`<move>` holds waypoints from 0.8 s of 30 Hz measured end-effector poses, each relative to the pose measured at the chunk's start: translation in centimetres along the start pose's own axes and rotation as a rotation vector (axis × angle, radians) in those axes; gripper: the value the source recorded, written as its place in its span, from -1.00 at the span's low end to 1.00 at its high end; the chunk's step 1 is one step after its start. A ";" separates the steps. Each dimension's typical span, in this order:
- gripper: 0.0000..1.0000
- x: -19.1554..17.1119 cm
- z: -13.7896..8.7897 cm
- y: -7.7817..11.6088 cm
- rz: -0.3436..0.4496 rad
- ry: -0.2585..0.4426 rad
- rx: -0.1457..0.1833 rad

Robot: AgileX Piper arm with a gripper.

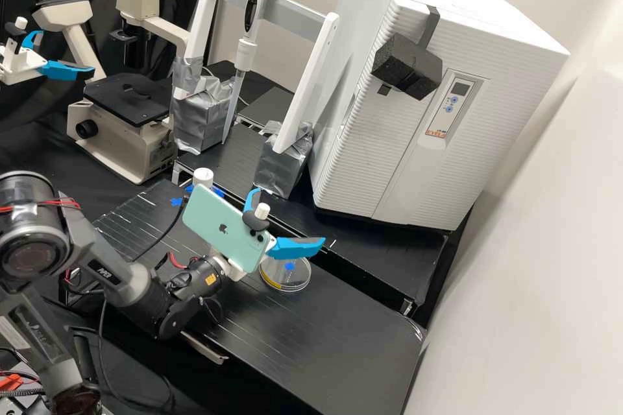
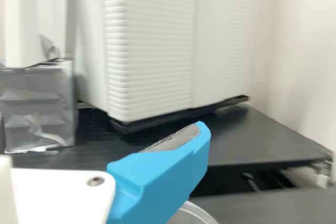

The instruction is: Close the lid

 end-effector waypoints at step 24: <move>1.00 -4.5 3.0 0.4 -0.019 -0.163 -0.005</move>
